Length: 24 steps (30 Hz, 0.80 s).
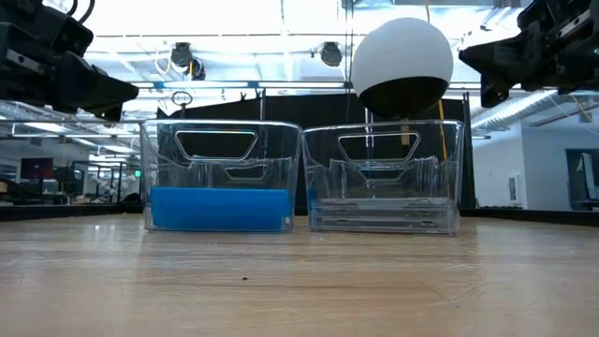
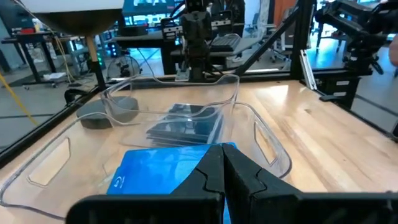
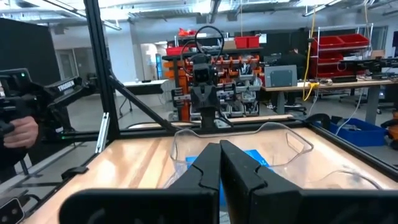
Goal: Pick & place jewel cases by type
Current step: Return to Home Position
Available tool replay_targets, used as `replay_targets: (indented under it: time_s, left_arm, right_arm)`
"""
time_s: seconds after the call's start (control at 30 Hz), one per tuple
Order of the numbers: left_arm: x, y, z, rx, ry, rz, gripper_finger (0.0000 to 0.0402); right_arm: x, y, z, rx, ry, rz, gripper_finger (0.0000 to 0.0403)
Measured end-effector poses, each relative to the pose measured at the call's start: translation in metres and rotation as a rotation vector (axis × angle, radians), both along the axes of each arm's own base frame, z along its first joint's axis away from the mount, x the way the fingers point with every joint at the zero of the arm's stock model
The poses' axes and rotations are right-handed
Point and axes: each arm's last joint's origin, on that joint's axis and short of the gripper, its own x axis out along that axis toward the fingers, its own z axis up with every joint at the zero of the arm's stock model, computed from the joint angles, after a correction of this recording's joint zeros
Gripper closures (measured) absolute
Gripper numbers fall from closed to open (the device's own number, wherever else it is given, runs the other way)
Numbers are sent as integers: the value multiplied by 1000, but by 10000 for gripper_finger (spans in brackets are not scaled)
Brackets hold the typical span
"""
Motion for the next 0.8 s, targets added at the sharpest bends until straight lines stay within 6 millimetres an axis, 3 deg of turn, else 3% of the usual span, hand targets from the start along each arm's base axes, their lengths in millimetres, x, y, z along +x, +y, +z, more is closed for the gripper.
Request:
replay_targets:
  time_s: [0.17, 0.5, 0.7, 0.8]
  left_arm:
    - [0, -1, 0, -30, 6, -22, 397]
    - [0, -2, -9, -111, 111, -36, 343]
    - [2, -3, -6, -90, 79, -45, 332]
    - [2, -2, -4, -39, 52, -15, 346]
  right_arm:
    - [0, 0, 0, -1, -5, 0, 403]
    - [1, 0, -9, -9, 93, -4, 403]
    - [0, -1, 1, 40, -7, -19, 403]
    - [-1, -1, 4, 25, -41, -22, 403]
